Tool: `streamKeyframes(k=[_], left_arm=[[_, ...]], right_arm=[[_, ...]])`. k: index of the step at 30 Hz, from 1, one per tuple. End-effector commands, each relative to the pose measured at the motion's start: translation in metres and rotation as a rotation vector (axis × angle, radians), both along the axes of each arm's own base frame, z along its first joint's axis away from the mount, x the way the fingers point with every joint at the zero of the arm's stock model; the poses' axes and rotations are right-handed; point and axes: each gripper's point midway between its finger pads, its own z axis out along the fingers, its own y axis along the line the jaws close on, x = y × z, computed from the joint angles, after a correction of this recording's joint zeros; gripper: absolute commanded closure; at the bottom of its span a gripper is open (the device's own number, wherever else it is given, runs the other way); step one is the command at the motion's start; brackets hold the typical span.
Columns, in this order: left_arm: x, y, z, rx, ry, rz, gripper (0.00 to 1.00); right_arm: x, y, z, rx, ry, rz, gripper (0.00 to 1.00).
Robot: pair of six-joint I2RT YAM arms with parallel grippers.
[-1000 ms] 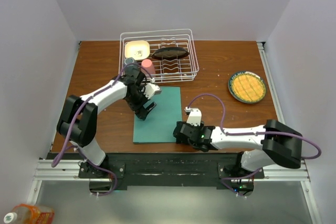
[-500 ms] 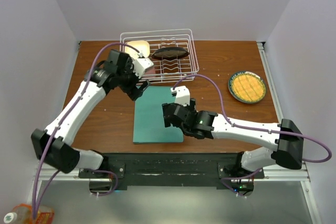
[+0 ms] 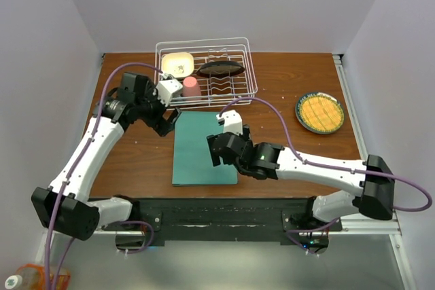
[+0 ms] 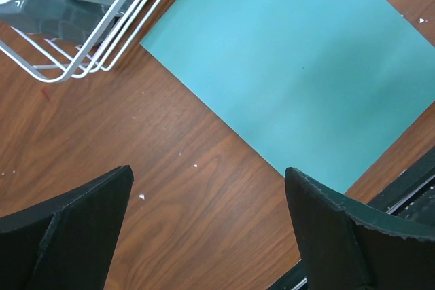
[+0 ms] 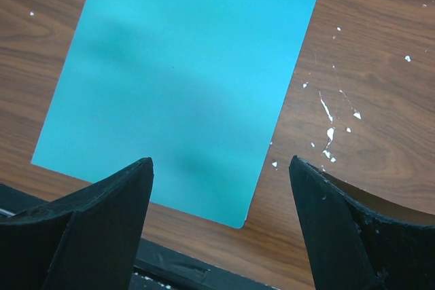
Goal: Put the files into the folder
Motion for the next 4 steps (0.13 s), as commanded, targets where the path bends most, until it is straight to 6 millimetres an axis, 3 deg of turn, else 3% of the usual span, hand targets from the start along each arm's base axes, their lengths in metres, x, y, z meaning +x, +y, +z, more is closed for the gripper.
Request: streamKeyframes(k=[1,4], left_arm=[[-0.0018,-0.0059,-0.0017,-0.071,0.026,-0.014,0.0],[-0.0004,-0.0026,-0.0035,-0.074,0.024,-0.006,0.0]], right_arm=[[-0.0025,0.0016,0.0121,0.054,-0.018,0.02,0.14],[-0.0025,-0.0004,0.0146,0.068,-0.024,0.017,0.14]])
